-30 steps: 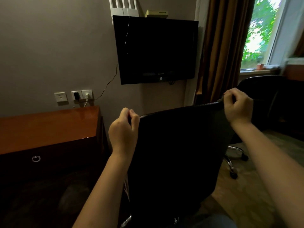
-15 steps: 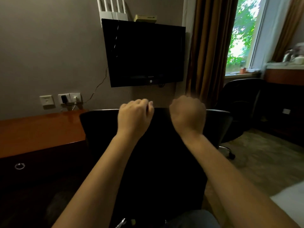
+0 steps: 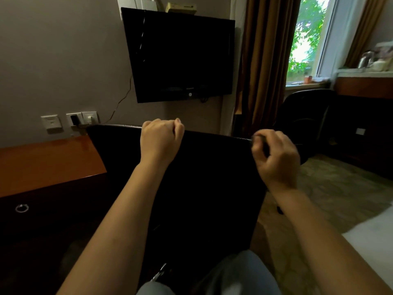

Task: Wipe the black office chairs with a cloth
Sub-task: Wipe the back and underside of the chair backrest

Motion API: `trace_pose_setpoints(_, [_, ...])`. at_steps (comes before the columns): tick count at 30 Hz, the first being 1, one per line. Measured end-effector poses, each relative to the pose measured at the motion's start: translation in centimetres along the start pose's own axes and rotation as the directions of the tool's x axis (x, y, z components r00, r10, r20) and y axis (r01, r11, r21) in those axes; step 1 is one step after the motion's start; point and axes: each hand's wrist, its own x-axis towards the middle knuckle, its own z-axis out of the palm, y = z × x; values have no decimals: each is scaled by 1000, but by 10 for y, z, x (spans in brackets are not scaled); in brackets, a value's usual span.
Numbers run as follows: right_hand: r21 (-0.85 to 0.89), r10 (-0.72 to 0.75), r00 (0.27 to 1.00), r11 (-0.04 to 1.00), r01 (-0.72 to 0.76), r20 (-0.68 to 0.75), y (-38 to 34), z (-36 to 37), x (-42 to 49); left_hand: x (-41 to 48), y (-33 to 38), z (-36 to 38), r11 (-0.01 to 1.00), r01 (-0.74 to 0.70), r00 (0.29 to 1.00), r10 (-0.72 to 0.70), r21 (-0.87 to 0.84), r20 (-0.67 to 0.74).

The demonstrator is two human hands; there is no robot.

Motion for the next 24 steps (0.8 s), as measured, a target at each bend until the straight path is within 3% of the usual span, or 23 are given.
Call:
trace_pose_setpoints(4, [85, 195, 980, 978, -191, -35, 37, -14, -18, 0, 5, 3, 999, -2, 1000, 1, 34, 29])
trace_pose_setpoints(9, [119, 315, 946, 945, -305, -76, 46, -16, -32, 1, 12, 1, 998, 2, 996, -7, 57, 94])
trace_pose_setpoints(17, [261, 373, 884, 916, -303, -283, 2, 6, -35, 0, 26, -1, 996, 16, 992, -26, 83, 126])
trace_pose_setpoints(24, [261, 381, 834, 919, -295, -399, -23, 37, -33, 3, 42, 5, 991, 19, 988, -39, 134, 147])
